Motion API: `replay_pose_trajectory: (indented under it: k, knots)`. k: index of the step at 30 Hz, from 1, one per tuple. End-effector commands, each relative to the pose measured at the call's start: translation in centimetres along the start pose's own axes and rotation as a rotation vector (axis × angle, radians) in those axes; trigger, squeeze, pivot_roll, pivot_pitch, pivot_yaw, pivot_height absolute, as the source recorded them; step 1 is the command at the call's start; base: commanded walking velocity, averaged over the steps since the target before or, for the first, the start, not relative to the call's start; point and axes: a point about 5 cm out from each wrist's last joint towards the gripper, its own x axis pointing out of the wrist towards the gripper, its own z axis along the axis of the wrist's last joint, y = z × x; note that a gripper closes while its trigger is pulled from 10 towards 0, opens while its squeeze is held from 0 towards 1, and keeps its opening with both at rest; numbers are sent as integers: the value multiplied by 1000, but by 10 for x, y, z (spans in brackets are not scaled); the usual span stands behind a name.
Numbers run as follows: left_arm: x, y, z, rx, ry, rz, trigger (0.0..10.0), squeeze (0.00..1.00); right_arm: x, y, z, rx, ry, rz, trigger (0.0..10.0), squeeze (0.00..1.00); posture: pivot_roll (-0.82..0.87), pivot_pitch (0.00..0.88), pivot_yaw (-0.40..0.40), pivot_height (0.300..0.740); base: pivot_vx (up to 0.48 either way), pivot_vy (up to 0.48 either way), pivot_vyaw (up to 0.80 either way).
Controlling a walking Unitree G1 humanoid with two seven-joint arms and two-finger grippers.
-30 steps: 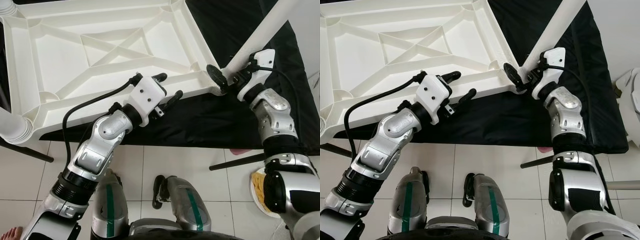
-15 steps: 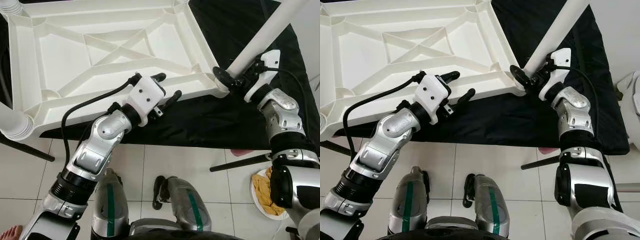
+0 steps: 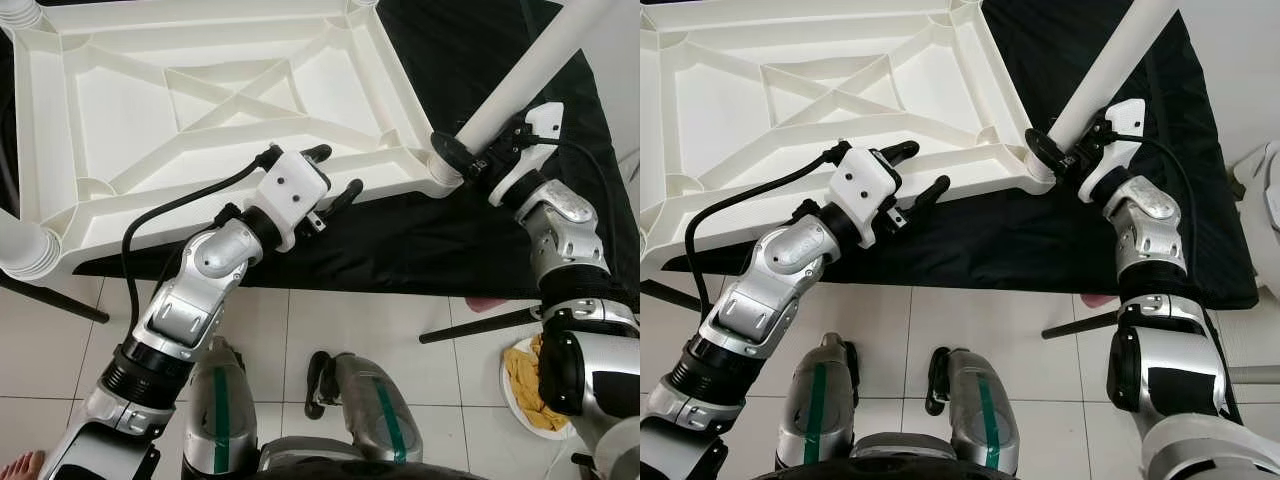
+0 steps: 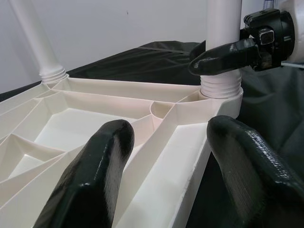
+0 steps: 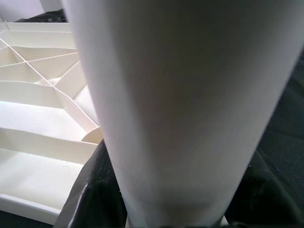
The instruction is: Building children table
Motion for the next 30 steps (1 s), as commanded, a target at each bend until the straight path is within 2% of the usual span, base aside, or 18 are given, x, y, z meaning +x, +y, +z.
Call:
replay_pose_trajectory:
  k: [1,21,30]
  knots:
    - [2,-3,2,5,-5,-49,10000,0,0,1,0,19,-34,-21,0,0,107,64,-112,740,0,0,0]
    - [1,-6,1,-3,-4,-43,10000,0,7,11,-7,116,-122,-335,0,0,106,72,-124,740,0,0,0]
    - [2,-6,1,-5,-6,-45,10000,0,12,27,-10,169,-131,-481,0,0,102,71,-122,740,0,0,0]
